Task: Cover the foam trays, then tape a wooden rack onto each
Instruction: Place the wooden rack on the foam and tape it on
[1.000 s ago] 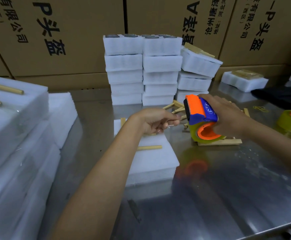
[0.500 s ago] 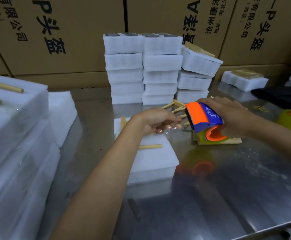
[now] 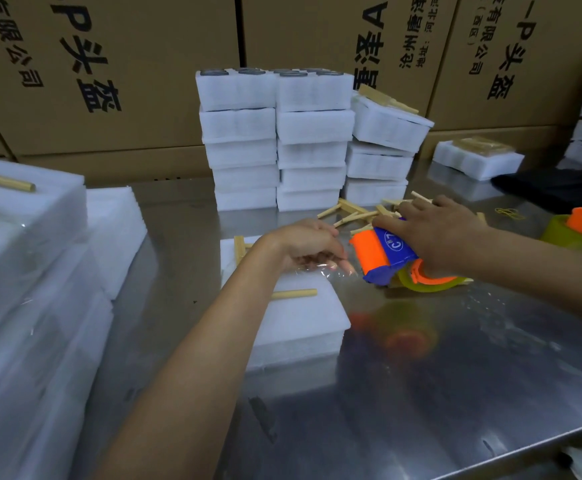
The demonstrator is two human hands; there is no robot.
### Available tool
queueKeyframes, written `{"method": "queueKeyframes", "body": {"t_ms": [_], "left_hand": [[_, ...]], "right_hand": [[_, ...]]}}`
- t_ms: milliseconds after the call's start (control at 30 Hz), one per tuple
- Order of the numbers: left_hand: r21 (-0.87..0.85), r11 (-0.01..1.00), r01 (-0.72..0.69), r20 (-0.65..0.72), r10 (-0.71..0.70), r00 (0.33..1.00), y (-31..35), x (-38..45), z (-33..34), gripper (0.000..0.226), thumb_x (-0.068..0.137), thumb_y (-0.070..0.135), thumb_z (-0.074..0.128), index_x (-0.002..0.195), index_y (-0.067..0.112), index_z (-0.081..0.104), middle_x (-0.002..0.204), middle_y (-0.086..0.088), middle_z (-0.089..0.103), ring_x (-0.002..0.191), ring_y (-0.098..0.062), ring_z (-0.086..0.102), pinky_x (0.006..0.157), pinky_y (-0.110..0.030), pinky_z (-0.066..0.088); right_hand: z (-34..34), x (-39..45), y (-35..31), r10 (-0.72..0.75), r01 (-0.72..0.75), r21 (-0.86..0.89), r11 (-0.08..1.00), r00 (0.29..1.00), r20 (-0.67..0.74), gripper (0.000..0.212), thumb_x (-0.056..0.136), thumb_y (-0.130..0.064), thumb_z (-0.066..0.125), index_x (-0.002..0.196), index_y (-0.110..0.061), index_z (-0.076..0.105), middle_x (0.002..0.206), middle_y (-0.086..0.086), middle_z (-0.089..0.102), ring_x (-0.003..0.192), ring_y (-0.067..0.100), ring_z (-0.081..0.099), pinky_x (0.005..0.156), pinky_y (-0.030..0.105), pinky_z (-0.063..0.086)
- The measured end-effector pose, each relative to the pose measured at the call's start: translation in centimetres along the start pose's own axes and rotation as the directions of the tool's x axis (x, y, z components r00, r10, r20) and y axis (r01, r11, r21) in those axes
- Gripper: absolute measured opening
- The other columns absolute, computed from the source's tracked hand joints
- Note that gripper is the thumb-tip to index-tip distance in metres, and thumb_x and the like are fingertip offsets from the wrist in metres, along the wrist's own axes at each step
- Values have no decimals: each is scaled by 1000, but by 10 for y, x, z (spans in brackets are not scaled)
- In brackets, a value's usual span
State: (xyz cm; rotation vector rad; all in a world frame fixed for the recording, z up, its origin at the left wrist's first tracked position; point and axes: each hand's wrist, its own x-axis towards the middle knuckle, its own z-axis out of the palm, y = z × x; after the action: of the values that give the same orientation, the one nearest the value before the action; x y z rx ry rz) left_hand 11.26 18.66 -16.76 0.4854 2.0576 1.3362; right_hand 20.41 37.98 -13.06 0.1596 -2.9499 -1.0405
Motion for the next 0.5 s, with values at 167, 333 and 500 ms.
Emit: {"method": "queueKeyframes", "body": {"t_ms": [167, 333, 500], "left_hand": [[127, 992, 8, 10, -9, 1000, 1, -3, 5, 56, 92, 4, 63, 139, 14, 32, 79, -6, 78, 53, -10, 58, 41, -19, 33], [217, 976, -11, -7, 13, 1000, 0, -4, 10, 59, 92, 3, 63, 138, 19, 31, 83, -9, 76, 53, -9, 59, 50, -24, 34], [253, 966, -62, -45, 76, 996, -3, -2, 12, 51, 92, 2, 59, 133, 22, 36, 74, -6, 73, 48, -4, 59, 45, -14, 41]], "right_hand": [[-25, 8, -21, -26, 38, -172, 984, 997, 70, 72, 95, -33, 57, 153, -33, 14, 149, 9, 34, 137, 27, 34, 105, 38, 29], [-45, 13, -33, -2, 40, -214, 976, 985, 173, 63, 98, -37, 51, 153, -33, 19, 150, 8, 36, 139, 25, 32, 108, 37, 27], [-64, 22, -48, 50, 49, -268, 962, 935, 352, 52, 97, -43, 51, 145, -31, 33, 142, 7, 45, 135, 28, 37, 110, 40, 28]]}}
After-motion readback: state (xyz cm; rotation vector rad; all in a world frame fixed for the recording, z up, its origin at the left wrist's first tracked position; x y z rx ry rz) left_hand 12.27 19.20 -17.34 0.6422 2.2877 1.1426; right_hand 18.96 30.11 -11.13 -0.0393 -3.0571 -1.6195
